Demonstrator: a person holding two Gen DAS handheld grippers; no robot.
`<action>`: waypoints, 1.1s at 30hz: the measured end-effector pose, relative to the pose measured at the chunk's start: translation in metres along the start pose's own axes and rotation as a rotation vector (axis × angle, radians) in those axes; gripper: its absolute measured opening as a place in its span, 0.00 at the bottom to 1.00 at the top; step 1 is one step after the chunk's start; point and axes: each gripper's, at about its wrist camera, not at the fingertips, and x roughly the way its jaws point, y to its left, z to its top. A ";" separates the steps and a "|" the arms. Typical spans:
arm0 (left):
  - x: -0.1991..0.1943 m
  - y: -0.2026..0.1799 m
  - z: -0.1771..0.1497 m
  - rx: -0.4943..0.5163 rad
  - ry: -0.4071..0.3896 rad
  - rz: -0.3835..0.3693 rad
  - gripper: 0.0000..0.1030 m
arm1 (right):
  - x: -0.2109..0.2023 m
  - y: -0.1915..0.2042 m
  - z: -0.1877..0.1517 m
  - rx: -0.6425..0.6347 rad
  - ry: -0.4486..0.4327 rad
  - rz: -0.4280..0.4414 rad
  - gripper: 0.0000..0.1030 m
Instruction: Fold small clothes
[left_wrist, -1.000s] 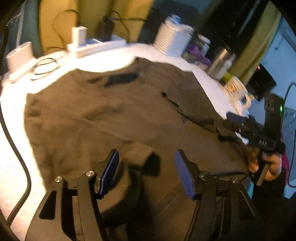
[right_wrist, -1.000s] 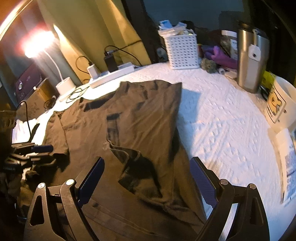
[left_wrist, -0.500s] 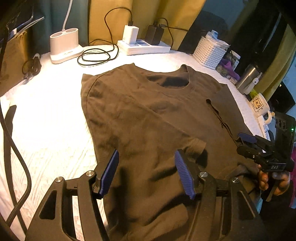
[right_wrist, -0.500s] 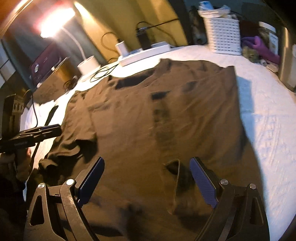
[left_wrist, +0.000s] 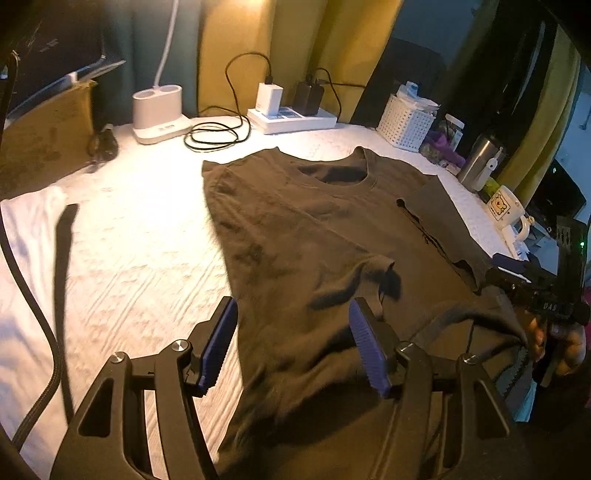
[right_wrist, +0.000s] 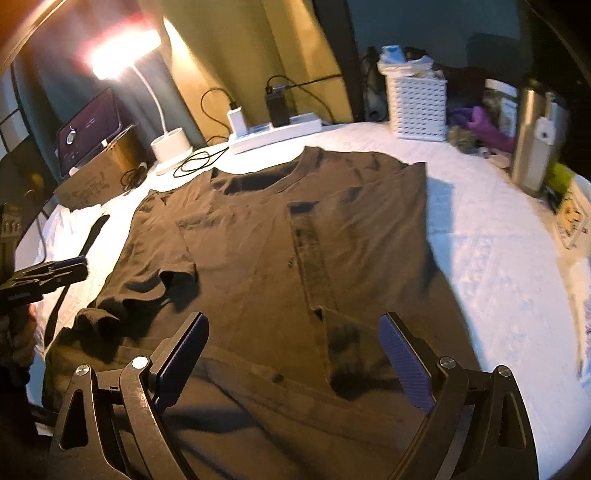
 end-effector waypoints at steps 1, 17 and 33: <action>-0.004 0.000 -0.003 0.000 -0.004 0.005 0.61 | -0.004 -0.001 -0.003 0.002 -0.007 -0.006 0.91; -0.031 0.001 -0.072 0.000 0.014 0.083 0.61 | -0.052 -0.016 -0.050 0.021 -0.062 -0.122 0.91; -0.028 0.015 -0.105 -0.092 0.053 0.140 0.71 | -0.064 -0.069 -0.096 0.101 -0.015 -0.272 0.68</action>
